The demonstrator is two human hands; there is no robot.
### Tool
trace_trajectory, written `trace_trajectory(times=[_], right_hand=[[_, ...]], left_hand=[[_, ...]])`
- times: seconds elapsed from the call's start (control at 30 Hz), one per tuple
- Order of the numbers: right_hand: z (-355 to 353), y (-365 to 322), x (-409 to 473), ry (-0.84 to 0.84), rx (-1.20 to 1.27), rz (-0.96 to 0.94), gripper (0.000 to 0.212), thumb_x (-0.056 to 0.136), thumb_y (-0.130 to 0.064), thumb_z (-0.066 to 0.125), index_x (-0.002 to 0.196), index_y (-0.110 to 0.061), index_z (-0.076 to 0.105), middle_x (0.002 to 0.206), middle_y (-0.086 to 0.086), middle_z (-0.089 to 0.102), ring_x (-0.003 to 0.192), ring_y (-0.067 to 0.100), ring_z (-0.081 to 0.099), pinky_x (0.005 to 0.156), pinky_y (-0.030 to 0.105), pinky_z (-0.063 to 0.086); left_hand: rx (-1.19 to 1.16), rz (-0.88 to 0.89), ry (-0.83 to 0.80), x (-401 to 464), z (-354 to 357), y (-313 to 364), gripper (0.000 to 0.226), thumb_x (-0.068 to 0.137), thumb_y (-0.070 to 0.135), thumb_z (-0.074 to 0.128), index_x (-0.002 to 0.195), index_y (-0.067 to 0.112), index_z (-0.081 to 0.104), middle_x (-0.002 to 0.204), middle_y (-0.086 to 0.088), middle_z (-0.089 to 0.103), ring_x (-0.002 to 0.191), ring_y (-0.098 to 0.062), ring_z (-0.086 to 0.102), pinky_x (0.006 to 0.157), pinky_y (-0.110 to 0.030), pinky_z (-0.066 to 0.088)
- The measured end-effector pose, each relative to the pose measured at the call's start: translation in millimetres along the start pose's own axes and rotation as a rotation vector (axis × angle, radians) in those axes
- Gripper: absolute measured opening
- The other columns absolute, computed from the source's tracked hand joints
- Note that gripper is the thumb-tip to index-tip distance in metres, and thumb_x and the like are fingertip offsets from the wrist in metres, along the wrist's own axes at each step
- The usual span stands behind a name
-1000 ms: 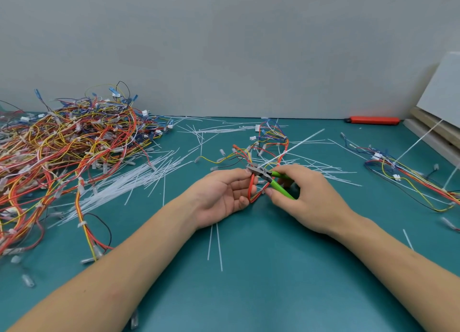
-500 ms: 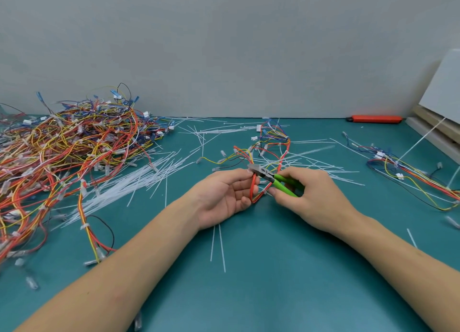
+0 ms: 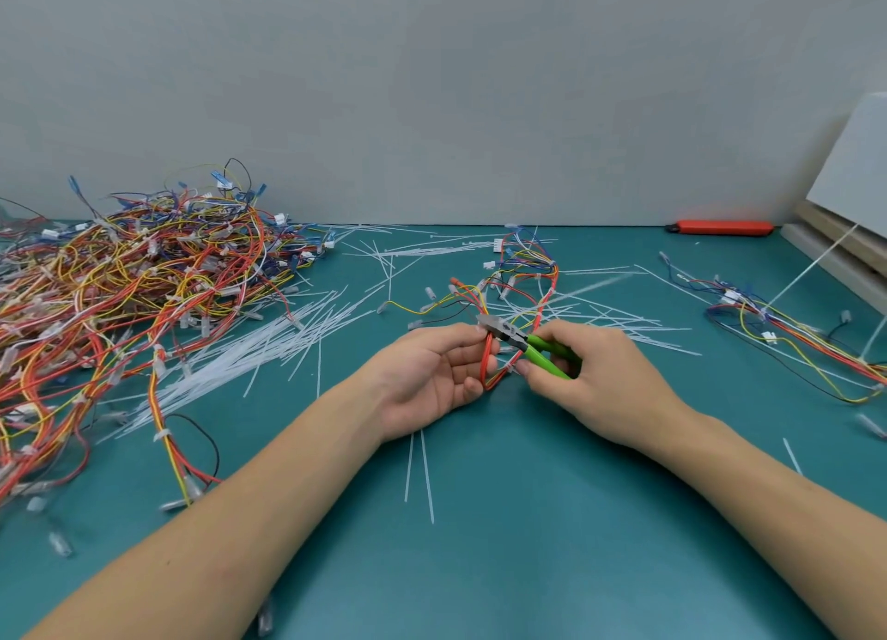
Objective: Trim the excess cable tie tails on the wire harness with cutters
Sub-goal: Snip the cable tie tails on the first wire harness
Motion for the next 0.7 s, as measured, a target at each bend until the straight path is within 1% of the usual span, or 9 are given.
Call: trace_trajectory(times=[0.07, 0.13, 0.2, 0.37, 0.47, 0.53, 0.6, 0.7], right_hand=[[0.8, -0.8, -0.6, 0.001, -0.005, -0.003, 0.014, 0.091, -0.048, 0.070, 0.096, -0.037, 0.065, 0.070, -0.007, 0.059, 0.066, 0.013, 0.054, 0.063, 0.030, 0.046], [-0.1, -1.6, -1.4, 0.015, -0.009, -0.004, 0.021, 0.088, -0.051, 0.069, 0.102, -0.036, 0.066, 0.078, -0.010, 0.063, 0.076, 0.012, 0.059, 0.068, 0.023, 0.046], [-0.8, -2.0, -1.5, 0.020, 0.003, -0.002, 0.023, 0.087, -0.052, 0.068, 0.104, -0.037, 0.066, 0.082, -0.011, 0.064, 0.080, 0.012, 0.060, 0.068, 0.018, 0.045], [1.3, 0.9, 0.0, -0.019, -0.004, 0.005, 0.011, 0.094, -0.045, 0.071, 0.094, -0.036, 0.065, 0.070, -0.006, 0.059, 0.066, 0.013, 0.053, 0.061, 0.028, 0.042], [3.0, 0.8, -0.5, -0.028, -0.018, 0.011, 0.013, 0.094, -0.048, 0.068, 0.094, -0.036, 0.063, 0.071, -0.007, 0.058, 0.068, 0.012, 0.054, 0.062, 0.030, 0.044], [2.1, -1.7, -0.9, -0.018, -0.017, 0.006, 0.016, 0.092, -0.051, 0.066, 0.098, -0.037, 0.063, 0.076, -0.008, 0.061, 0.073, 0.012, 0.056, 0.066, 0.030, 0.047], [0.5, -3.8, -1.0, -0.008, -0.001, 0.000, 0.017, 0.090, -0.050, 0.067, 0.100, -0.037, 0.064, 0.078, -0.008, 0.062, 0.074, 0.014, 0.057, 0.068, 0.030, 0.048], [1.0, -2.5, -0.9, -0.023, -0.006, 0.005, 0.011, 0.094, -0.045, 0.070, 0.095, -0.036, 0.063, 0.073, -0.007, 0.059, 0.070, 0.013, 0.055, 0.065, 0.033, 0.047]], left_hand=[[0.002, 0.000, -0.002, -0.1, 0.2, -0.2, 0.029, 0.094, 0.014, 0.063, 0.069, 0.016, 0.078, 0.078, -0.002, 0.072, 0.066, -0.012, 0.068, 0.049, -0.019, 0.046], [0.003, 0.003, -0.005, -0.5, 0.7, -0.3, 0.027, 0.092, 0.014, 0.063, 0.070, 0.016, 0.078, 0.078, -0.002, 0.072, 0.065, -0.013, 0.068, 0.049, -0.019, 0.046], [0.000, 0.004, -0.007, -0.2, 0.6, -0.2, 0.026, 0.092, 0.014, 0.063, 0.071, 0.016, 0.078, 0.078, -0.002, 0.072, 0.065, -0.013, 0.068, 0.049, -0.019, 0.046], [-0.005, -0.001, -0.002, 0.6, -0.5, -0.6, 0.026, 0.094, 0.014, 0.063, 0.072, 0.015, 0.077, 0.079, -0.003, 0.072, 0.066, -0.013, 0.069, 0.049, -0.019, 0.046], [-0.004, 0.000, -0.003, 0.6, -0.2, -0.2, 0.024, 0.091, 0.014, 0.064, 0.071, 0.016, 0.078, 0.079, -0.003, 0.072, 0.065, -0.013, 0.068, 0.049, -0.019, 0.046], [-0.006, 0.001, -0.004, 0.2, 0.5, -0.1, 0.020, 0.087, 0.014, 0.067, 0.070, 0.016, 0.078, 0.079, -0.003, 0.072, 0.065, -0.013, 0.068, 0.049, -0.019, 0.046], [-0.003, 0.001, -0.009, -0.7, 1.2, 0.2, 0.015, 0.082, 0.015, 0.069, 0.070, 0.017, 0.078, 0.079, -0.003, 0.071, 0.066, -0.013, 0.068, 0.049, -0.019, 0.046], [-0.006, -0.002, -0.003, 0.2, -0.3, -0.4, 0.018, 0.087, 0.014, 0.067, 0.072, 0.016, 0.077, 0.080, -0.003, 0.072, 0.066, -0.013, 0.068, 0.048, -0.019, 0.046]])
Point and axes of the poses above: each hand's wrist, its own x-axis towards the middle knuckle, its own z-axis out of the palm, y = z × x, the point moved 9 cm from there along x, towards the middle knuckle
